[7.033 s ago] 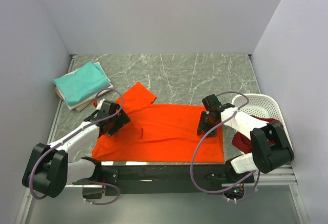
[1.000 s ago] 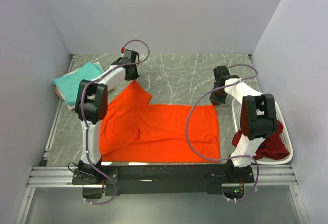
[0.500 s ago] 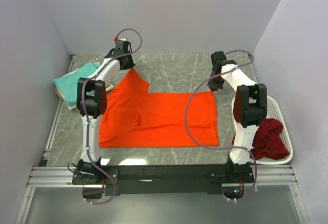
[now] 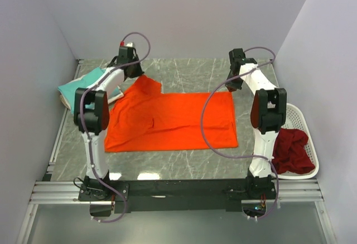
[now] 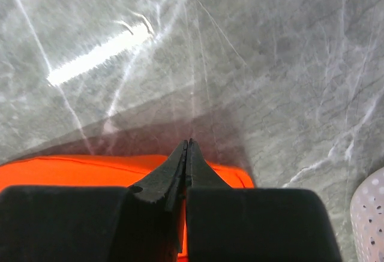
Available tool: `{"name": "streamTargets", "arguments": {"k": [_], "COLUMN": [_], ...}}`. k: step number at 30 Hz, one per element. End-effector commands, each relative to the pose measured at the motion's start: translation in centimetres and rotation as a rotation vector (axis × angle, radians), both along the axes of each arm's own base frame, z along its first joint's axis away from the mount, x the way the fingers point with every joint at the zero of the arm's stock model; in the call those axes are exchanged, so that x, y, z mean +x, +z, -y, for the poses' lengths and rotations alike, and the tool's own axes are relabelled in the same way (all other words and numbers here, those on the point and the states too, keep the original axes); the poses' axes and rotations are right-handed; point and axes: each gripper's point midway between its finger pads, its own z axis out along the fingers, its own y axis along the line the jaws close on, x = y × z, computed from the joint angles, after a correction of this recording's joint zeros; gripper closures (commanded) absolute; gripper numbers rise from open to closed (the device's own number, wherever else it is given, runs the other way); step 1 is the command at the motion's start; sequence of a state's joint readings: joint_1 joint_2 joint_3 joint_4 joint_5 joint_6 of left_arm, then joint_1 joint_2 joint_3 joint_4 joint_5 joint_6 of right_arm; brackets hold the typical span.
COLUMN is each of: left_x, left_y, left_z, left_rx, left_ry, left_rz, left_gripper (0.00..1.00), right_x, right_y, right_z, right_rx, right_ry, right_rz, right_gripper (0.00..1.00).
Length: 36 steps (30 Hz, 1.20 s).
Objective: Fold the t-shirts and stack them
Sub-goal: Fold the tshirt
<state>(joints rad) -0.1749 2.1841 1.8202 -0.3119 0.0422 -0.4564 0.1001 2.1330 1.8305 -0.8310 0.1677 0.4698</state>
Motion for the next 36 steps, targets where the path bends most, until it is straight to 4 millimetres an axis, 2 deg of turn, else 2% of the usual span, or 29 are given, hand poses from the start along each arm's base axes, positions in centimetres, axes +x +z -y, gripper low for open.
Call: {"name": "streamTargets", "arguments": {"k": [1, 3, 4, 5, 6, 7, 9, 14, 15, 17, 20, 21, 22, 26, 27, 32, 36], "left_x": [-3.2, -4.9, -6.6, -7.4, -8.3, -9.9, -12.1, -16.3, -17.1, -19.3, -21.9, -22.9, -23.4, -25.9, -26.3, -27.9, -28.9], "left_y": [6.1, 6.0, 5.8, 5.7, 5.6, 5.4, 5.1, 3.5, 3.3, 2.5, 1.6, 0.6, 1.3, 1.0, 1.5, 3.0, 3.0], "left_z": [0.2, 0.3, 0.0, 0.2, 0.2, 0.0, 0.0, -0.4, -0.2, 0.0, -1.0, -1.6, -1.8, -3.2, -3.5, -4.1, -4.3], "left_rx": [-0.027, -0.024, -0.021, -0.021, -0.022, -0.022, -0.026, 0.011, 0.009, -0.006, 0.001, 0.013, -0.005, -0.017, -0.034, -0.084, -0.107], "left_ry": [-0.037, -0.045, -0.045, -0.051, -0.053, -0.051, -0.054, -0.032, -0.038, -0.039, 0.019, 0.043, 0.066, 0.141, 0.166, 0.222, 0.241], "left_rz": [0.118, 0.116, 0.104, 0.101, 0.093, 0.083, 0.071, 0.017, 0.009, -0.016, -0.047, -0.071, -0.057, -0.071, -0.058, -0.029, -0.029], "left_gripper": [1.0, 1.0, 1.0, 1.0, 1.0, 1.0, 1.0, 1.0, 1.0, 1.0, 1.0, 1.0, 1.0, 1.0, 1.0, 1.0, 1.0], "right_x": [-1.3, -1.9, -2.7, -3.1, -3.3, -4.1, -5.0, -6.7, -6.8, -7.7, -8.8, -8.9, -9.5, -10.4, -10.7, -11.2, -11.4], "right_y": [2.6, 2.5, 2.4, 2.4, 3.0, 2.3, 2.2, 1.9, 2.4, 1.7, 1.3, 1.6, 1.1, 0.8, 0.7, 0.5, 0.0], "right_z": [0.7, 0.5, 0.5, 0.5, 0.5, 0.6, 0.6, 0.7, 0.7, 0.7, 0.8, 0.7, 0.8, 0.9, 0.9, 0.9, 0.8], "right_rx": [-0.006, 0.005, 0.006, 0.009, 0.01, 0.008, 0.009, 0.016, 0.018, 0.021, 0.022, 0.022, 0.021, 0.019, 0.02, 0.017, 0.017], "right_ry": [-0.003, 0.001, 0.003, 0.003, 0.004, 0.002, 0.004, 0.001, -0.001, 0.0, -0.003, -0.002, -0.002, -0.003, -0.002, 0.002, 0.007], "right_rz": [0.045, 0.052, 0.047, 0.049, 0.07, 0.051, 0.047, 0.043, 0.063, 0.046, 0.039, 0.05, 0.038, 0.033, 0.031, 0.03, 0.023], "right_gripper": [1.0, 1.0, 1.0, 1.0, 1.0, 1.0, 1.0, 1.0, 1.0, 1.0, 1.0, 1.0, 1.0, 1.0, 1.0, 1.0, 1.0]}}
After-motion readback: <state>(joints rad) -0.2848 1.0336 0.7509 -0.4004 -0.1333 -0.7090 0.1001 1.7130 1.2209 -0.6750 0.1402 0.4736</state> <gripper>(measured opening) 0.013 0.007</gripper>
